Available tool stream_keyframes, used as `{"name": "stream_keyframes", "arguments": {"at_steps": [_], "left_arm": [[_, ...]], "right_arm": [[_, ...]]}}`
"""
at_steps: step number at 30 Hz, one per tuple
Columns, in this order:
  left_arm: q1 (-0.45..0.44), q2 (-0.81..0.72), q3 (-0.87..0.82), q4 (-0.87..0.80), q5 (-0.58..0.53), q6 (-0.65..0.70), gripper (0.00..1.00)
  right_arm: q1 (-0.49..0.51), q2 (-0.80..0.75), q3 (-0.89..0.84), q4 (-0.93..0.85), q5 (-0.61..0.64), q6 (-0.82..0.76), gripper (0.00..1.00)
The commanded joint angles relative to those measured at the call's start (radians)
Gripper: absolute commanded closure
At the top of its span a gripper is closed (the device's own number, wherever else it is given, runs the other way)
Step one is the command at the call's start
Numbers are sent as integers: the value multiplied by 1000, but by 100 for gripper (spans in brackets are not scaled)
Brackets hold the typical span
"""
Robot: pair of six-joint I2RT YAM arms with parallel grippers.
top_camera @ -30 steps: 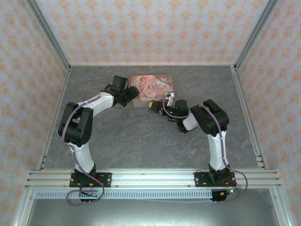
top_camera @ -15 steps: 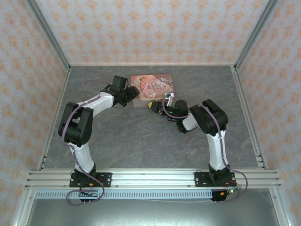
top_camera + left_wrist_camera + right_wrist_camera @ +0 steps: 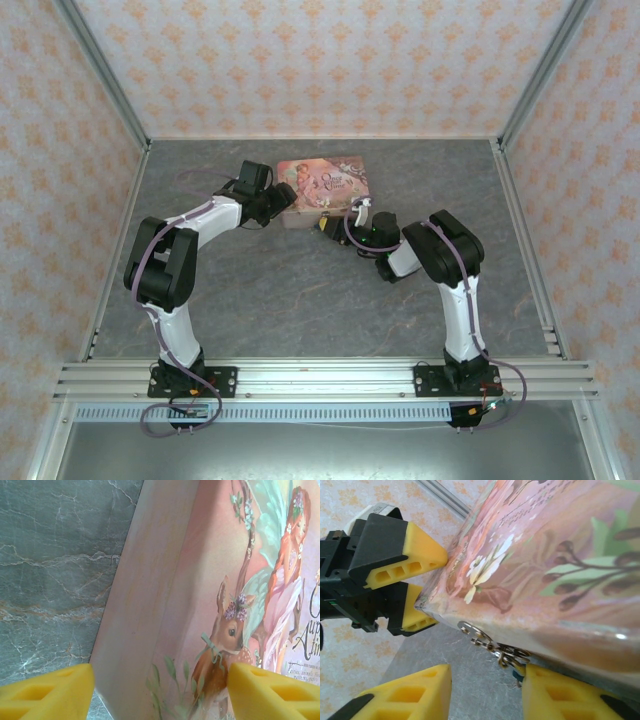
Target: Unlock a padlock with a key
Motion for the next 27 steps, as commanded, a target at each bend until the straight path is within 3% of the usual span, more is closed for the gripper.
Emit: {"name": "stream_keyframes", "arguments": {"at_steps": [1,8,19,27], "left_arm": [[-36,21,-54,-138,9,9,30],[-37,20,-56,-140,6,11,30],[-37,15,-57,-143,3,11,30],[-37,15,-59,-144,2,11,30]], "right_arm": [[5,20,37,11,-36,72,67],[2,22,52,-29,-32,82,81],[-1,22,65,-64,-19,94,93],[-12,20,51,-78,-10,91,69]]}}
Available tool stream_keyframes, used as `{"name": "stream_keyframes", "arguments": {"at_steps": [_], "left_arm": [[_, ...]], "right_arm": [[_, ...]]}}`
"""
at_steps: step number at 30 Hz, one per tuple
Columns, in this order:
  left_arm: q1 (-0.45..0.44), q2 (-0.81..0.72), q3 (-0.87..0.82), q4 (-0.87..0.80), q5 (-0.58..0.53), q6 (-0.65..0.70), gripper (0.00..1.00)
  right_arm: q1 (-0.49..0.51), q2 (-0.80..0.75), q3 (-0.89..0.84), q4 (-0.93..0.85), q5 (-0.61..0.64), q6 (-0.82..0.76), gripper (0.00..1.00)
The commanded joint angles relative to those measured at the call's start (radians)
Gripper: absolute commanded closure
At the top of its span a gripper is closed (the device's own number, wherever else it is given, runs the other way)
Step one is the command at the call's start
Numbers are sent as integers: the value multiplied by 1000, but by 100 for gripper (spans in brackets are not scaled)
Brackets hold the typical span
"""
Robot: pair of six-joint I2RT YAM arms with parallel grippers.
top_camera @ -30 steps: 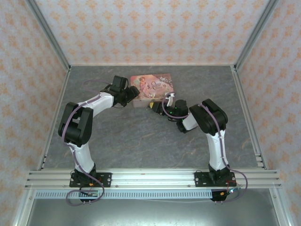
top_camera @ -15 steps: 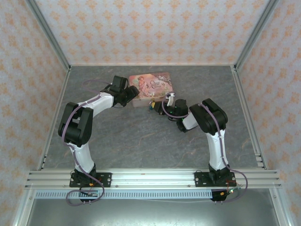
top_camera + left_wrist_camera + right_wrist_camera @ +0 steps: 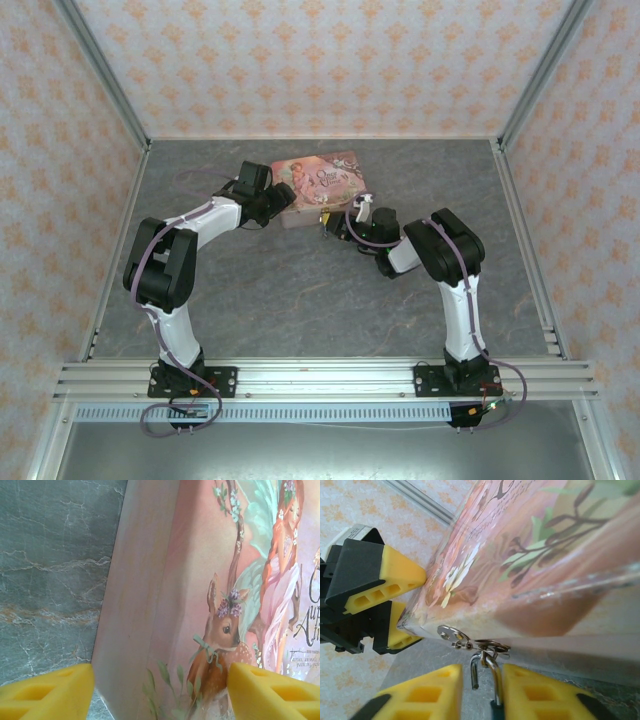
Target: Unlock a padlock with a key
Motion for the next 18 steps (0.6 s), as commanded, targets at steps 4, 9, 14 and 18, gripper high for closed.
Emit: {"name": "stream_keyframes", "arguments": {"at_steps": [4,9,14,18], "left_arm": [[-37,22,-48,-155,22,11,30],[-37,20,-49,-156,19,11,30],[-37,20,-46,-157,20,10,30],[-37,20,-45,-157,21,11,30]], "right_arm": [[2,9,0,-7,-30,49,61],[-16,-26,-47,-14,-2,26,53],[-24,-46,-72,-33,3,-1,48],[-24,-39,-53,-49,-12,-12,47]]}}
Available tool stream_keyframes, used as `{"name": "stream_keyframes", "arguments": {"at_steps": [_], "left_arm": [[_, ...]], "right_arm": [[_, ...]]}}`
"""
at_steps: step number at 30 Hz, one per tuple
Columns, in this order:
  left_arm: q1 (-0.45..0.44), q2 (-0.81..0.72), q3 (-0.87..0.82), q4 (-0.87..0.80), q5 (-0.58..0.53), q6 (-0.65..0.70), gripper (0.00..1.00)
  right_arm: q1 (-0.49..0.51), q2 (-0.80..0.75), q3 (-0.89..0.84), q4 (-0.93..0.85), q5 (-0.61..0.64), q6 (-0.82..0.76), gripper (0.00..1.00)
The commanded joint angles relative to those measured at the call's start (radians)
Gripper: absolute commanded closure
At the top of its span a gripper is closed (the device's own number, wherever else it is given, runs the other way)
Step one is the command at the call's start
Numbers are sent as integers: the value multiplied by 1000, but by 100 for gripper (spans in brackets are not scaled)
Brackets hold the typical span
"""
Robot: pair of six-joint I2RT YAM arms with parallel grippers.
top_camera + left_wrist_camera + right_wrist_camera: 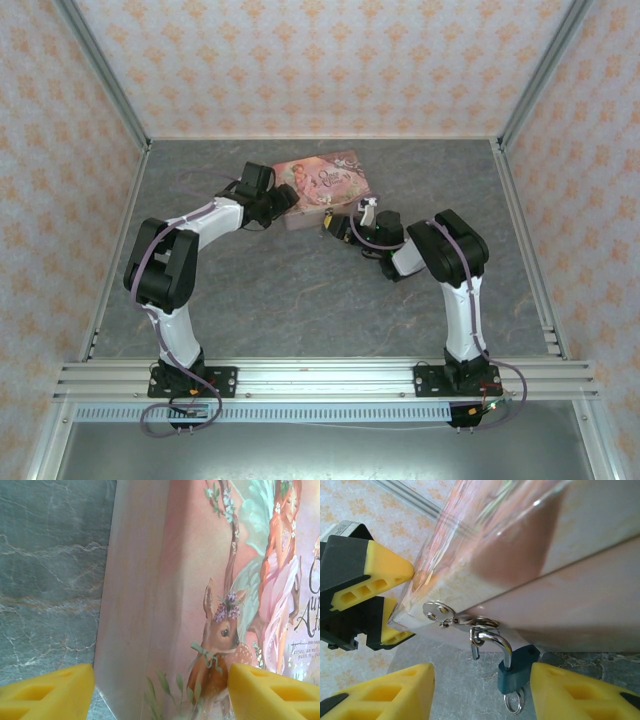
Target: Unlock a padlock with a key
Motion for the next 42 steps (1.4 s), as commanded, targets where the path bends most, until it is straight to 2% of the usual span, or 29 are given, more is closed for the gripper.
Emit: {"name": "stream_keyframes", "arguments": {"at_steps": [1,9,16,32,37,42], "left_arm": [[-18,21,-44,-156,10,11,30],[-18,19,-43,-161,8,12,30],[-18,20,-38,-164,10,12,30],[-18,15,-39,-169,8,12,30],[-19,12,-39,-170,5,12,30],[-18,12,-39,-173,4,13,30]], "right_arm": [[-6,-11,11,-38,-15,-28,46],[-18,-25,14,-28,-7,-54,44],[-24,-8,33,39,-55,-13,50],[-22,36,75,37,-104,44,54],[-22,46,78,31,-109,46,61],[-23,40,71,10,-102,36,72]]}}
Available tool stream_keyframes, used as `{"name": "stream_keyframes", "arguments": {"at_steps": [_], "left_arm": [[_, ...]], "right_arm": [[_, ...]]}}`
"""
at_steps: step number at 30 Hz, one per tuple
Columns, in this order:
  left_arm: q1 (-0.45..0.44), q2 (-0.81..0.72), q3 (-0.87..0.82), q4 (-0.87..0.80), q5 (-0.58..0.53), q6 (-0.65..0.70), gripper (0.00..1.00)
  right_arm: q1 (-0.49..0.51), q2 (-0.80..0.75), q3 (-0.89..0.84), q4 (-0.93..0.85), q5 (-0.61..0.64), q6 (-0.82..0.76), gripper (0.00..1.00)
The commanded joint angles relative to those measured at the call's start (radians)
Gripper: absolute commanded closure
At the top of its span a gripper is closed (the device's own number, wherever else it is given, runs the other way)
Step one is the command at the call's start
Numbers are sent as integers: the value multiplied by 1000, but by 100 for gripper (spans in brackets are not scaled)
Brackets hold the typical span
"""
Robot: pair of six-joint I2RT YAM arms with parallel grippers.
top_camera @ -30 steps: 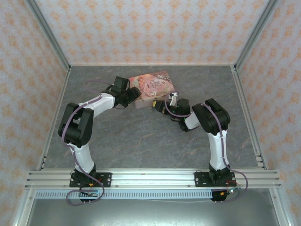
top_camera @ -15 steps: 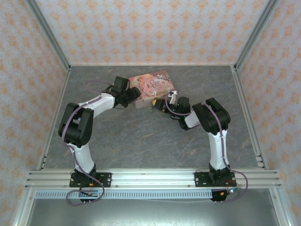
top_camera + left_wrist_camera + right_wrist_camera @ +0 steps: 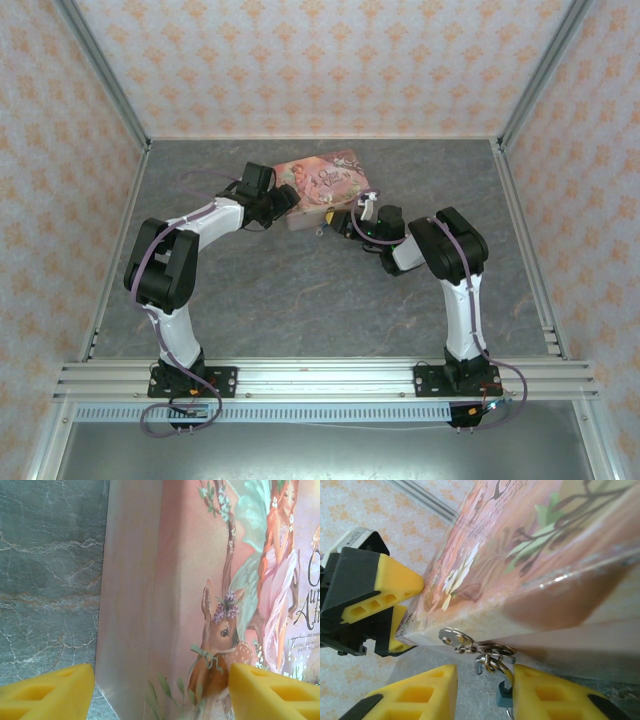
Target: Unlock a padlock with a key
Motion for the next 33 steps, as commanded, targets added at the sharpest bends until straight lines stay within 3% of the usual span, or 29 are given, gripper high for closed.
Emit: {"name": "stream_keyframes", "arguments": {"at_steps": [1,11,33], "left_arm": [[-16,13,-38,-168,1,12,30],[-17,10,-45,-170,-5,14,30],[-21,-33,-132,-140,-6,-7,30]], "right_arm": [[1,15,12,1,-28,45,75],[0,-1,12,-59,-12,23,99],[0,-59,-29,10,195,213,100]]}}
